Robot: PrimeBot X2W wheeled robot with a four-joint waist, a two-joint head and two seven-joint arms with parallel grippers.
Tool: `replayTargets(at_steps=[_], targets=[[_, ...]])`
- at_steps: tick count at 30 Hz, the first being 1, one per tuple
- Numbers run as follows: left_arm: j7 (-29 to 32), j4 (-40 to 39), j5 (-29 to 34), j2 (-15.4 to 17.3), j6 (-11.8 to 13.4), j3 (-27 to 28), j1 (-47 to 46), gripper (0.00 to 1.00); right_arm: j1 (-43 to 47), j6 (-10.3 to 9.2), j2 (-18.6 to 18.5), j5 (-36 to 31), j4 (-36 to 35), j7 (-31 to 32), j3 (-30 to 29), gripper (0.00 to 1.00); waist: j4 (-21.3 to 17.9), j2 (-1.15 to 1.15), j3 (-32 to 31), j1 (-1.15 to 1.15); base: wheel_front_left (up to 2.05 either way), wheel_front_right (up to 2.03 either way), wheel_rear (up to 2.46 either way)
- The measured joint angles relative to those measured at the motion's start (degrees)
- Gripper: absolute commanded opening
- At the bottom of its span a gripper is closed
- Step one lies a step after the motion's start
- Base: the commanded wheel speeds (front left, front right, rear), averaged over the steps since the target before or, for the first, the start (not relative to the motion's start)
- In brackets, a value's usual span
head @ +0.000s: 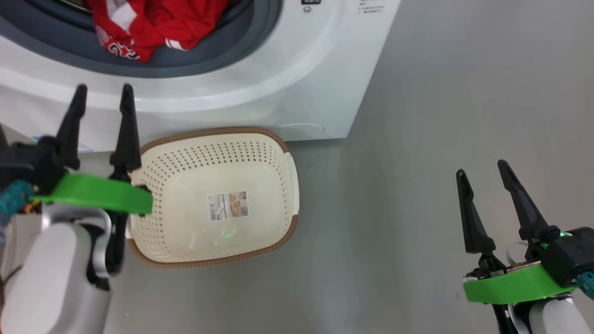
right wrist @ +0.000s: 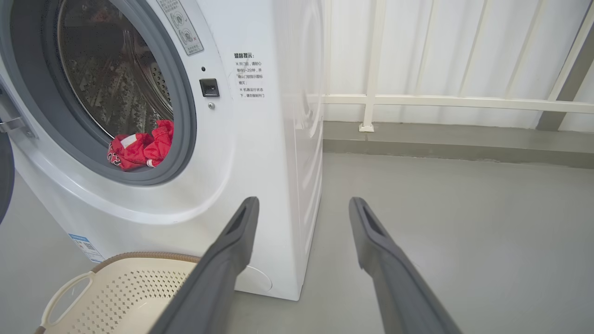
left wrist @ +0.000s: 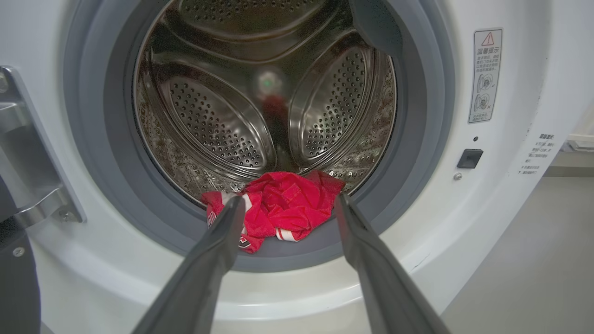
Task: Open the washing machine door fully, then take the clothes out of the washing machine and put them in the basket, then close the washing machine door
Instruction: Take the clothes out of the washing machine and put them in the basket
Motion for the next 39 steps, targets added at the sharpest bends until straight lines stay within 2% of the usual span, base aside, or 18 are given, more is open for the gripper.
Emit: replayTargets(at_steps=[23, 30, 39], targets=[[-0.49, 23.76, 2.09, 1.69, -0.57, -0.6, -22.74, 1.0, -2.98, 0.0, -0.04, 0.14, 0.15, -0.01, 1.03, 1.0, -4.67, 0.0, 5.83, 0.0, 0.0, 0.0, 0.0], [-0.01, 30.49, 2.34, 3.03, -0.65, -0.74, -27.66, 1.0, -3.26, 0.0, -0.05, 0.59, 0.68, -0.01, 1.55, 1.0, -5.76, 0.0, 6.57, 0.0, 0.0, 0.0, 0.0], [0.45, 40.42, 3.24, 3.09, -1.16, -2.41, -33.57, 1.0, -4.04, 0.0, -0.05, 0.6, 1.14, -0.01, 3.0, 1.0, -7.44, 0.0, 7.65, 0.0, 0.0, 0.0, 0.0]])
